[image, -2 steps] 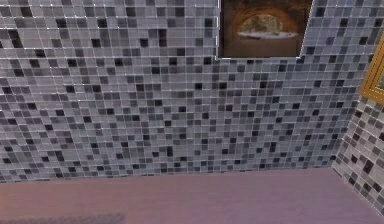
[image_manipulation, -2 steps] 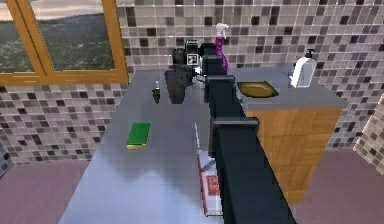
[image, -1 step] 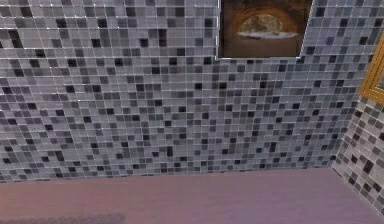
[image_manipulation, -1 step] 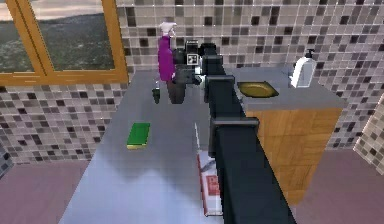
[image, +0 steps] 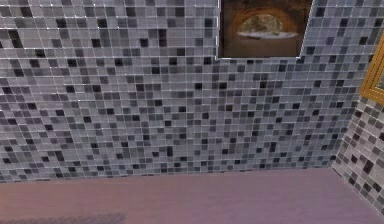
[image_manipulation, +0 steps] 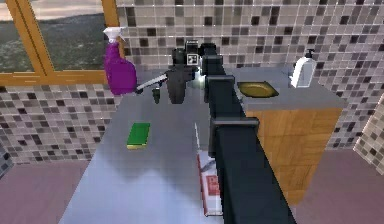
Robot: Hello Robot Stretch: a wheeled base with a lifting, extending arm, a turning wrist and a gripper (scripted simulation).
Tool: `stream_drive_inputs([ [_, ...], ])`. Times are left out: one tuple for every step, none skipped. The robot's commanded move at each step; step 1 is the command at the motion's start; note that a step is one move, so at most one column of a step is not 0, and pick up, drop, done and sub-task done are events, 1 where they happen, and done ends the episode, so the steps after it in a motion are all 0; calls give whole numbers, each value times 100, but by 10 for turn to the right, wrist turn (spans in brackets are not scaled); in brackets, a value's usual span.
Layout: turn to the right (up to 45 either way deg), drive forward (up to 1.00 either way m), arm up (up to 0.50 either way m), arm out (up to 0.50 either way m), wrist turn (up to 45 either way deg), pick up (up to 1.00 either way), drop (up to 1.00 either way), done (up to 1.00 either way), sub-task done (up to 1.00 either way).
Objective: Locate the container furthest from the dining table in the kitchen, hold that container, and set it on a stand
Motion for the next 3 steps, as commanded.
stream_drive_inputs([
  [0,0,0,0,-450,0,0,0,0],
  [0,0,0,0,-420,0,0,0,0],
  [0,0,0,-48,0,0,0,0,0],
])
